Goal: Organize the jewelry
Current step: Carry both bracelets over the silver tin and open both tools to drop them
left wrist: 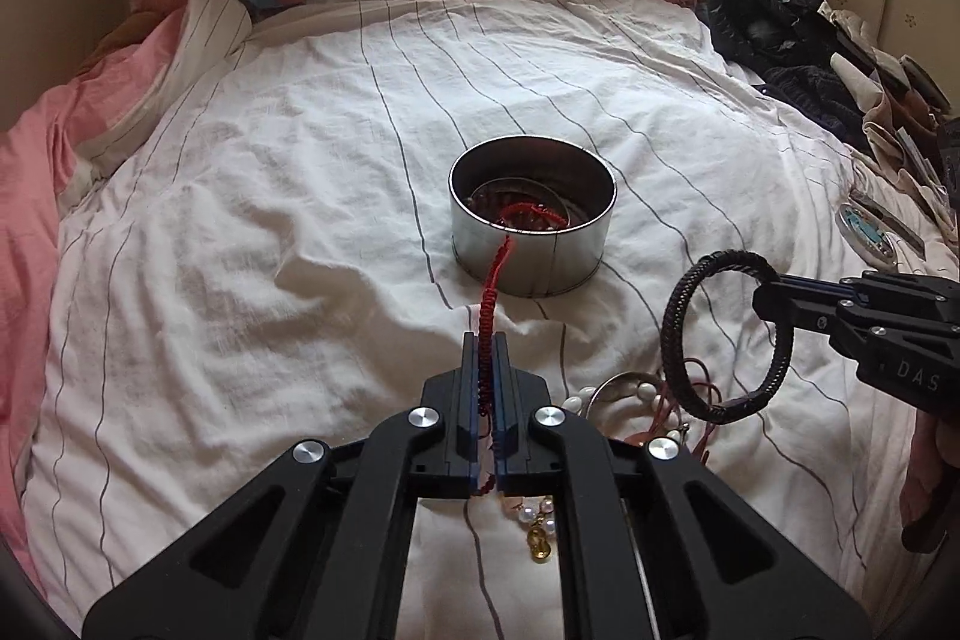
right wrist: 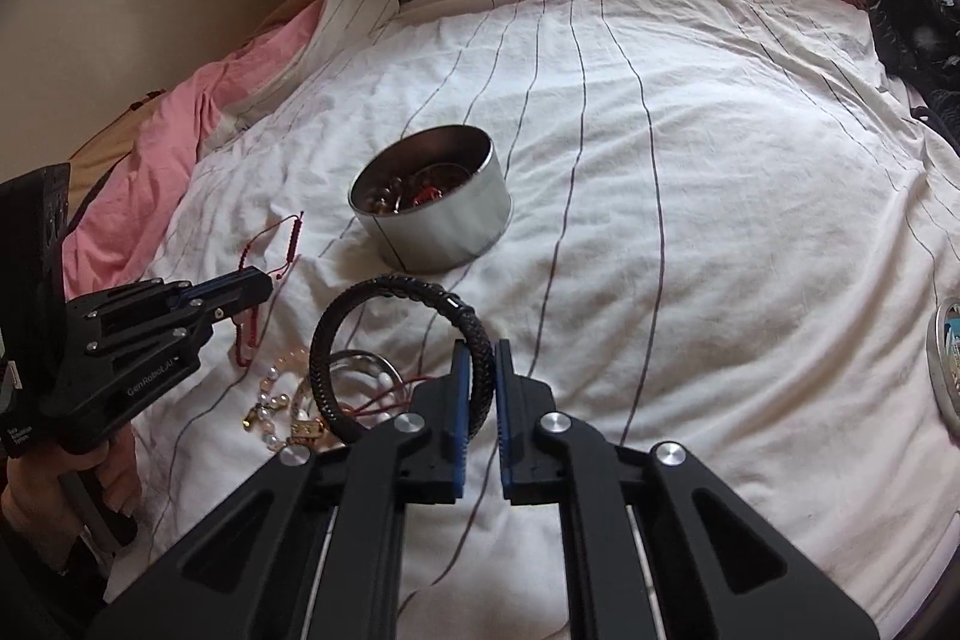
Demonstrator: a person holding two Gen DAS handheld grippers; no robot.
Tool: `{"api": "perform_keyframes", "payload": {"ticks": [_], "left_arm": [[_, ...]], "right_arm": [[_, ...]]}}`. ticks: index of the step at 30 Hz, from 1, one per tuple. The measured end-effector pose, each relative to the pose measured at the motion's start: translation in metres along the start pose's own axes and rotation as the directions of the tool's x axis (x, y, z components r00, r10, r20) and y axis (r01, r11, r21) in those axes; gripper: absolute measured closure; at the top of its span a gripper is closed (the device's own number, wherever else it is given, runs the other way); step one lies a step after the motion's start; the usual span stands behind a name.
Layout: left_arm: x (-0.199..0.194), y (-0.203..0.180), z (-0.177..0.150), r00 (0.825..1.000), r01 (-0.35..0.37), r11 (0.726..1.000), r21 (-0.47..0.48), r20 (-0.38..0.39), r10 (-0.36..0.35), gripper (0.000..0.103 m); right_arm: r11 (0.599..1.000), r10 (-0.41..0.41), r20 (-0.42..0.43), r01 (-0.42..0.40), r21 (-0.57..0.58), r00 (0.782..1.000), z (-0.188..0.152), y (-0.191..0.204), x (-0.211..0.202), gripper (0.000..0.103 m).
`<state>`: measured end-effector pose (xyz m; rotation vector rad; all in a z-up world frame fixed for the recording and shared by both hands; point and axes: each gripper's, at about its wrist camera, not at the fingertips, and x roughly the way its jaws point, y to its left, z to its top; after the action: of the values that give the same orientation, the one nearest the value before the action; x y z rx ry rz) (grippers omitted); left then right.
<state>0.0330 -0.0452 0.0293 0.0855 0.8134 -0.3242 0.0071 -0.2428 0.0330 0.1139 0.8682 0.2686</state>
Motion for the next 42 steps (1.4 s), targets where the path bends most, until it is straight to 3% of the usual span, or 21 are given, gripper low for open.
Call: {"api": "perform_keyframes", "payload": {"ticks": [12, 21, 24, 27, 30, 36, 38, 42], "left_arm": [[-0.013, 0.009, 0.043, 0.982, 0.161, 0.976, -0.147, 0.122, -0.144, 0.099], [0.026, 0.008, 0.076, 0.968, 0.238, 0.948, -0.213, 0.130, -0.214, 0.099], [0.049, 0.011, 0.084, 0.970, 0.242, 0.937, -0.254, 0.087, -0.227, 0.098], [0.066, 0.025, 0.087, 0.975, 0.220, 0.925, -0.310, 0.043, -0.218, 0.086], [0.069, 0.044, 0.087, 0.976, 0.217, 0.912, -0.348, 0.049, -0.214, 0.072], [0.071, 0.059, 0.082, 0.970, 0.240, 0.889, -0.389, 0.059, -0.236, 0.056], [0.075, 0.062, 0.080, 0.970, 0.239, 0.879, -0.412, 0.062, -0.235, 0.052], [0.082, 0.070, 0.074, 0.964, 0.260, 0.852, -0.455, 0.078, -0.253, 0.047]], "right_arm": [[0.999, -0.049, 0.118, 0.046, 0.024, 0.992, 0.035, 0.008, -0.002, 0.094], [0.995, -0.097, 0.143, 0.092, 0.041, 0.985, 0.056, 0.002, 0.014, 0.094], [0.994, -0.104, 0.145, 0.100, 0.038, 0.984, 0.070, 0.003, 0.027, 0.094], [0.994, -0.111, 0.128, 0.109, 0.025, 0.985, 0.079, 0.003, 0.044, 0.094], [0.994, -0.111, 0.112, 0.110, 0.016, 0.987, 0.084, 0.004, 0.061, 0.094], [0.995, -0.092, 0.041, 0.093, -0.023, 0.995, 0.087, 0.016, 0.090, 0.092], [0.995, -0.088, 0.044, 0.090, -0.032, 0.995, 0.084, 0.017, 0.095, 0.077], [0.994, -0.106, 0.151, 0.102, 0.034, 0.983, 0.084, 0.008, 0.079, 0.067]]}}
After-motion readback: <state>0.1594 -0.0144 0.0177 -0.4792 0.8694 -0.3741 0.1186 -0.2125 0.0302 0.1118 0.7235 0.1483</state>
